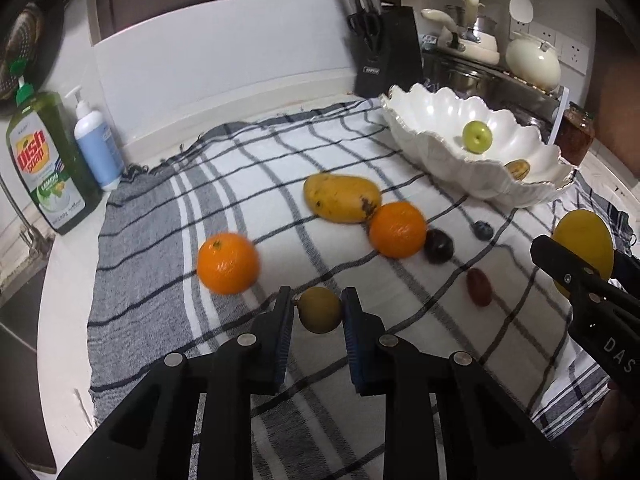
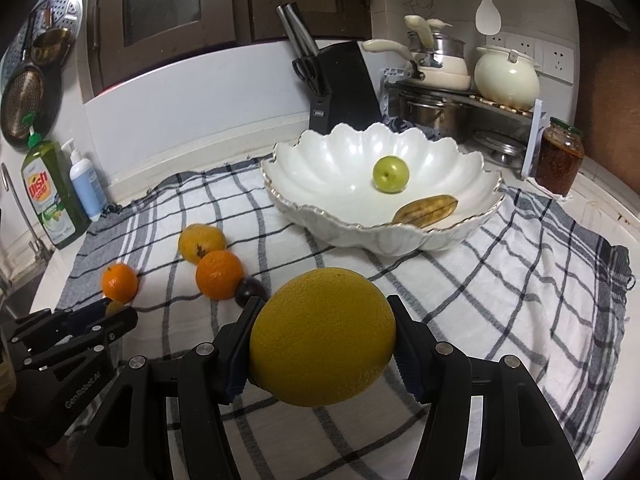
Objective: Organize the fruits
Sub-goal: 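Grasp the small brown fruit with the left tool while the right tool holds the lemon, then carry both fruits over the white bowl and open both tools to release them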
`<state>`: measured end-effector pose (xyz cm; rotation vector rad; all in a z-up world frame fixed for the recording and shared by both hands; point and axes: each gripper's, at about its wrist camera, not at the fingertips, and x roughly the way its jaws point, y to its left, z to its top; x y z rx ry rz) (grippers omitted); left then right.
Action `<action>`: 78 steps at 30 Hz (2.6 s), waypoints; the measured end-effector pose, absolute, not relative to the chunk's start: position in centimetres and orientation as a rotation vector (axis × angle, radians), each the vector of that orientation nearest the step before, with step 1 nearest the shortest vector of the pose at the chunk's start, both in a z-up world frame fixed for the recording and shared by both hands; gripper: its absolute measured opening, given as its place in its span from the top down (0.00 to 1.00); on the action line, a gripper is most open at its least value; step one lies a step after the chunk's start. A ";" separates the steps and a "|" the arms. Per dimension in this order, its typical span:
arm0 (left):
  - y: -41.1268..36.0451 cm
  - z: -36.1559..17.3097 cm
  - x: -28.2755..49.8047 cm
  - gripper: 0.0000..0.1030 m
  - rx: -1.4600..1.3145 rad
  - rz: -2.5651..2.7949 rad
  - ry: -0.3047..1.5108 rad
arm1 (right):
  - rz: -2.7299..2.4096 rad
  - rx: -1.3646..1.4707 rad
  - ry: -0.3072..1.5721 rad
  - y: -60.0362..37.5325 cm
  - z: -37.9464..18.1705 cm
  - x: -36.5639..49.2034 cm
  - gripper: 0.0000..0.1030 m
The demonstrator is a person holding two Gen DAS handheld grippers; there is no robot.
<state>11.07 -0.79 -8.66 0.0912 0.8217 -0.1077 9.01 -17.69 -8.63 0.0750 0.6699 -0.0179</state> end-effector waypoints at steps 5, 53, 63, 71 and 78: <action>-2.2 -7.4 11.6 0.76 0.095 -0.138 0.803 | -0.036 0.088 0.652 -18.9 -7.7 8.9 0.41; -13.9 -2.1 27.6 0.76 0.109 -0.348 0.693 | -0.196 0.024 0.614 -29.2 -2.7 21.7 0.41; -14.8 -4.1 30.3 0.75 0.105 -0.369 0.735 | -0.184 0.041 0.682 -30.1 -4.7 25.3 0.41; -14.9 -4.9 31.0 0.66 0.114 -0.363 0.769 | -0.177 0.052 0.717 -30.4 -5.6 26.5 0.40; -14.6 -4.1 30.7 0.40 0.120 -0.342 0.748 | -0.209 0.050 0.654 -30.3 -3.5 25.8 0.16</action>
